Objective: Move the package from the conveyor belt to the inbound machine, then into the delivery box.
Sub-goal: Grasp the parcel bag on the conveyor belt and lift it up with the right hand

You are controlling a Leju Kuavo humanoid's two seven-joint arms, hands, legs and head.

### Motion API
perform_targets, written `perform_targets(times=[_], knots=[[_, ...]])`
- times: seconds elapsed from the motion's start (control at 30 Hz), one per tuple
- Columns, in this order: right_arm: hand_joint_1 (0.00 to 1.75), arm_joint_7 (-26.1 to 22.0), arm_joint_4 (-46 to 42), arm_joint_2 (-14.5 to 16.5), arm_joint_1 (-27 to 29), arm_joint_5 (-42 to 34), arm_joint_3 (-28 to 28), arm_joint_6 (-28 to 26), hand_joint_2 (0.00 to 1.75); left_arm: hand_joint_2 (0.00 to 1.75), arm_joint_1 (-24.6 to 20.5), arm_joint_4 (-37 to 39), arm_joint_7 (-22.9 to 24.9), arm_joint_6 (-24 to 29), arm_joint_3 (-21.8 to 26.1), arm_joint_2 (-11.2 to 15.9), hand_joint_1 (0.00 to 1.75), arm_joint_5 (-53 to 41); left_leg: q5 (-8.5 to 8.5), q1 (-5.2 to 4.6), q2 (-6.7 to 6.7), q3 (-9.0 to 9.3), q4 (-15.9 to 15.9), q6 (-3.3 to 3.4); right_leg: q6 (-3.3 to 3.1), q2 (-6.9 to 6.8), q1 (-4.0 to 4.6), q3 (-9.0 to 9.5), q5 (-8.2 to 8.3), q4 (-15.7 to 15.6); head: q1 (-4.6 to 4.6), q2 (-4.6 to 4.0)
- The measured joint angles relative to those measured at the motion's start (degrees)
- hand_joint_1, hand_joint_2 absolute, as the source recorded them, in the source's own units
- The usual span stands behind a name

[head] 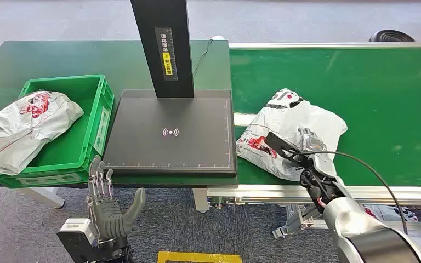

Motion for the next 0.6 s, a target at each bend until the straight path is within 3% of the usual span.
perform_targets(times=[0.3, 0.6], knots=[[0.00, -0.07, 0.10, 4.49, 2.95, -0.26, -0.40, 0.71, 1.75, 1.75, -0.01, 0.00, 0.00, 0.21, 0.19, -0.34, 0.00, -0.34, 0.00, 0.00, 0.01, 0.02, 0.00, 0.00, 0.00, 0.02, 0.00, 0.00, -0.01, 0.00, 0.00, 0.00], [0.00, -0.09, 0.11, 5.73, 3.33, -0.32, -0.91, 0.73, 1.75, 1.75, -0.01, 0.00, 0.00, 0.21, 0.24, -0.40, 0.00, -0.43, 0.00, 0.00, 0.02, 0.05, 0.00, 0.00, 0.00, 0.04, 0.00, 0.01, -0.01, 0.00, 0.00, 0.00]])
